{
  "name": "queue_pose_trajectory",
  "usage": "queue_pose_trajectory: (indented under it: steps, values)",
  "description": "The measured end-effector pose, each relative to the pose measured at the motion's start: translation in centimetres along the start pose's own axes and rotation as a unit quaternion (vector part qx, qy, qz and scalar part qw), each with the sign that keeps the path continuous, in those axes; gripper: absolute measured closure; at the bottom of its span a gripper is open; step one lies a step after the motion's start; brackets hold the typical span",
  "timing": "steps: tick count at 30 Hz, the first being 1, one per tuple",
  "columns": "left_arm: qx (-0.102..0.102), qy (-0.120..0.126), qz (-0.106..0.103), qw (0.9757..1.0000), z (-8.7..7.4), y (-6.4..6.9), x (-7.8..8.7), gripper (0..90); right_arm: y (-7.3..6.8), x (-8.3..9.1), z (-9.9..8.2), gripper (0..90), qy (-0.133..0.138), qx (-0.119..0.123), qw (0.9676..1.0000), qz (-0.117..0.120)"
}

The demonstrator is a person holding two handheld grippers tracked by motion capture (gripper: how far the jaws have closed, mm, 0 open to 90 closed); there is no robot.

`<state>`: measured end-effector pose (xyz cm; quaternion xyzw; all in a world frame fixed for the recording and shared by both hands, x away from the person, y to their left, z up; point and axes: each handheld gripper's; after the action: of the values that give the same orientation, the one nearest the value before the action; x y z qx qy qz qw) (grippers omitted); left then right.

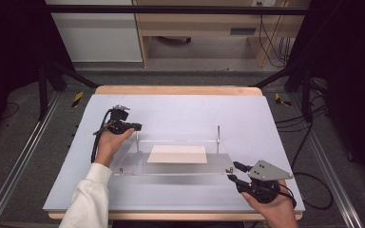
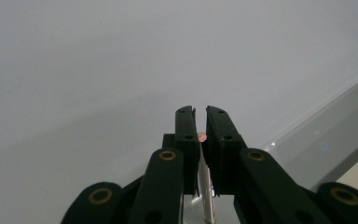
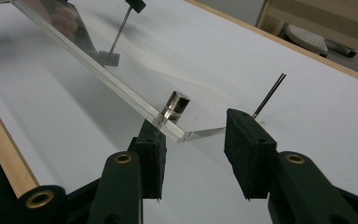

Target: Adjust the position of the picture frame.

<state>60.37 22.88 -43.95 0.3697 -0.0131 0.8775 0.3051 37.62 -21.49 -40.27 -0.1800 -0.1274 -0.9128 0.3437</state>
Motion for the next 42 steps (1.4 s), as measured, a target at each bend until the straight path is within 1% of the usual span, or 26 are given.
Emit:
queue_pose_trajectory:
  steps: [3, 4, 5, 8, 10, 11, 12, 13, 15, 17, 19, 22, 24, 26, 27, 29, 31, 33, 35, 36, 40, 42]
  values:
    - [-0.001, 0.002, 0.006, 1.0000, 0.0, 0.1, 0.0, 81.2, 0.1, 0.0, 0.1, 59.2, -0.001, -0.001, 1.0000, 0.000]
    - [-0.003, 0.004, 0.011, 0.9999, 0.0, 0.1, 0.1, 79.0, 0.1, 0.0, 0.1, 59.2, -0.002, -0.001, 1.0000, 0.001]
    - [-0.003, 0.004, 0.012, 0.9999, 0.0, 0.0, 0.1, 76.4, 0.1, 0.0, 0.1, 59.2, -0.003, -0.002, 1.0000, 0.001]
    - [-0.008, 0.013, 0.021, 0.9997, -0.1, -0.1, 0.4, 70.3, 0.1, 0.0, 0.1, 59.2, -0.003, -0.004, 1.0000, 0.000]
    - [-0.012, 0.027, 0.031, 0.9991, 0.0, -0.1, 0.8, 66.3, 0.2, 0.0, 0.1, 59.2, -0.005, -0.007, 1.0000, 0.000]
    - [-0.012, 0.039, 0.037, 0.9985, 0.0, -0.1, 1.1, 63.0, 0.2, 0.0, 0.1, 59.2, -0.005, -0.007, 1.0000, -0.001]
    - [-0.012, 0.050, 0.037, 0.9980, 0.1, -0.1, 1.5, 60.7, 0.2, -0.1, 0.1, 59.2, -0.006, -0.008, 0.9999, -0.001]
    - [-0.012, 0.059, 0.037, 0.9975, 0.1, 0.0, 1.7, 60.4, 0.2, -0.1, 0.1, 59.2, -0.006, -0.009, 0.9999, -0.001]
    - [-0.021, 0.071, 0.044, 0.9963, 0.0, 0.0, 2.4, 57.7, 0.2, -0.1, 0.2, 59.2, -0.007, -0.009, 0.9999, -0.001]
    - [-0.021, 0.082, 0.046, 0.9954, -0.2, 0.1, 2.9, 56.7, 0.2, -0.1, 0.2, 59.3, -0.007, -0.009, 0.9999, -0.001]
    - [-0.024, 0.087, 0.047, 0.9948, -0.5, 0.1, 3.4, 56.3, 0.2, -0.1, 0.2, 59.3, -0.008, -0.010, 0.9999, -0.002]
    - [-0.029, 0.095, 0.056, 0.9935, -1.2, 0.2, 4.0, 54.8, 0.2, -0.1, 0.3, 59.3, -0.008, -0.011, 0.9999, -0.002]
    - [-0.035, 0.101, 0.061, 0.9924, -1.8, 0.2, 4.6, 53.4, 0.2, -0.1, 0.4, 59.5, -0.010, -0.011, 0.9999, -0.003]
    - [-0.045, 0.110, 0.067, 0.9906, -2.4, 0.5, 5.1, 53.1, 0.2, -0.1, 0.4, 59.5, -0.011, -0.012, 0.9999, -0.003]
    - [-0.050, 0.114, 0.067, 0.9900, -2.7, 0.6, 5.3, 52.9, 0.2, -0.1, 0.5, 59.5, -0.012, -0.012, 0.9999, -0.003]
    - [-0.066, 0.120, 0.071, 0.9880, -3.4, 1.1, 5.7, 51.6, 0.3, -0.1, 0.6, 59.6, -0.011, -0.015, 0.9998, -0.002]
    - [-0.076, 0.125, 0.069, 0.9868, -4.0, 1.4, 6.1, 50.0, 0.4, -0.1, 0.7, 59.5, -0.010, -0.016, 0.9998, -0.003]
    - [-0.082, 0.130, 0.070, 0.9856, -4.7, 1.7, 6.4, 49.3, 0.5, -0.1, 0.7, 59.5, -0.010, -0.017, 0.9998, -0.002]
    - [-0.093, 0.132, 0.077, 0.9839, -5.3, 1.8, 6.7, 48.8, 0.5, -0.1, 0.8, 59.5, -0.010, -0.017, 0.9998, -0.002]
    - [-0.093, 0.134, 0.080, 0.9834, -5.5, 1.9, 6.8, 48.8, 0.5, -0.1, 0.8, 59.5, -0.010, -0.018, 0.9998, -0.002]
    - [-0.092, 0.139, 0.085, 0.9823, -6.6, 1.7, 7.5, 48.5, 0.6, -0.1, 1.0, 59.8, -0.009, -0.022, 0.9997, -0.003]
    - [-0.089, 0.142, 0.083, 0.9823, -7.2, 1.7, 7.7, 48.2, 0.7, -0.2, 1.2, 59.8, -0.007, -0.023, 0.9997, -0.005]
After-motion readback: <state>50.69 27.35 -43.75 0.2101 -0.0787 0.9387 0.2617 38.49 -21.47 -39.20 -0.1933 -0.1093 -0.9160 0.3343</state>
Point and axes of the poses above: each handheld gripper's, and its own axes: x roughly backward along the jaws, z roughly out of its top, y roughly to its right, and after that the axes turned 3 degrees about y, right-handed
